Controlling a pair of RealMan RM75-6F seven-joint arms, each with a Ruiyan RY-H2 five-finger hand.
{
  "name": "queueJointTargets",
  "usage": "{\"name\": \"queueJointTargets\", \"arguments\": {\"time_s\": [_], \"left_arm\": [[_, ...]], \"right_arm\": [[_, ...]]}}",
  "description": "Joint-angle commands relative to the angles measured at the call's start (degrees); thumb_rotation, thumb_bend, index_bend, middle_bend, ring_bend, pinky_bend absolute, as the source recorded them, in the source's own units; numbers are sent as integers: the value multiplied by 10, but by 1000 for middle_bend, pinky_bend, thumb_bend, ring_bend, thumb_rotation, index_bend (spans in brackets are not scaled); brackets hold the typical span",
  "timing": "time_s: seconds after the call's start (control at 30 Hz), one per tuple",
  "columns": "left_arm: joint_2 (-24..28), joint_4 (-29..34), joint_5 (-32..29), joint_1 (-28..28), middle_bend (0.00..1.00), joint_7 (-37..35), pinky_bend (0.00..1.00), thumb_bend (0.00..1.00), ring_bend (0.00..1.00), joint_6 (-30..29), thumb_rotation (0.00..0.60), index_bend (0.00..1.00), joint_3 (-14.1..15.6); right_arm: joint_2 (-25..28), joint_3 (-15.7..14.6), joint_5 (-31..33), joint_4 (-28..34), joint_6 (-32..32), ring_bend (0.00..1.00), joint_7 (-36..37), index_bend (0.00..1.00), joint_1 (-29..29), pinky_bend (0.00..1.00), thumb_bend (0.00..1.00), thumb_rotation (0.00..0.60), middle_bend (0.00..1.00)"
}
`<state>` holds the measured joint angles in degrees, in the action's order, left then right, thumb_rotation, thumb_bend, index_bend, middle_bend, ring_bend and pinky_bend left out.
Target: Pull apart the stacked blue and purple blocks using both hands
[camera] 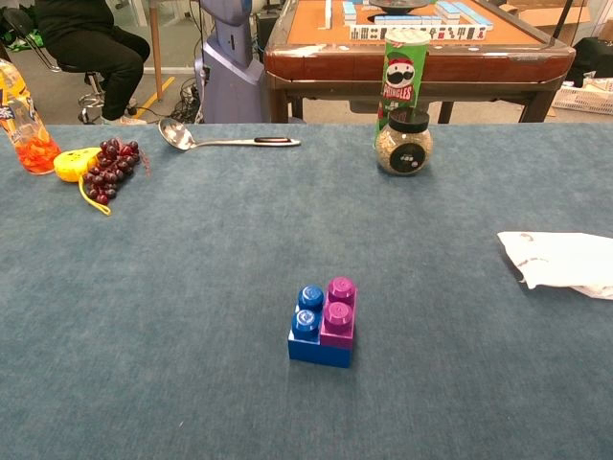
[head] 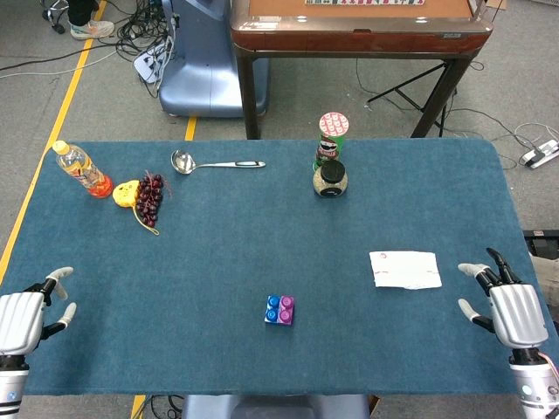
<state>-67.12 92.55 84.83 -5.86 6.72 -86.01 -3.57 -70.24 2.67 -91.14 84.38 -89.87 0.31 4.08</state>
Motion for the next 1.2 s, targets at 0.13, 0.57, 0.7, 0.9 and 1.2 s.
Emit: {"name": "queueJointTargets", "arguments": {"time_s": [0.13, 0.57, 0.7, 0.9, 1.2], "left_arm": [[-2, -4, -1, 2, 524, -7, 812, 332, 567, 5, 600, 296, 5], [-25, -20, 6, 4, 524, -15, 812, 333, 569, 8, 600, 297, 15], [-28, -23, 9, 5, 524, -17, 812, 333, 570, 8, 600, 298, 18], [-26, -24, 5, 5, 524, -19, 812, 333, 570, 12, 600, 298, 17], [-25, -23, 5, 4, 524, -19, 812, 333, 570, 12, 600, 299, 15]], "right_arm": [[-7, -3, 0, -6, 0, 375, 13, 341, -3, 511, 181, 600, 406], [0, 15, -33, 106, 68, 866, -30, 340, 67, 994, 0, 600, 880], [-8, 20, -31, 156, 122, 924, -83, 265, 101, 1000, 0, 600, 938], [-39, 29, -14, 199, 195, 957, -157, 226, 149, 1000, 0, 600, 974], [-91, 37, 13, 215, 266, 976, -243, 187, 205, 1000, 0, 600, 994]]}}
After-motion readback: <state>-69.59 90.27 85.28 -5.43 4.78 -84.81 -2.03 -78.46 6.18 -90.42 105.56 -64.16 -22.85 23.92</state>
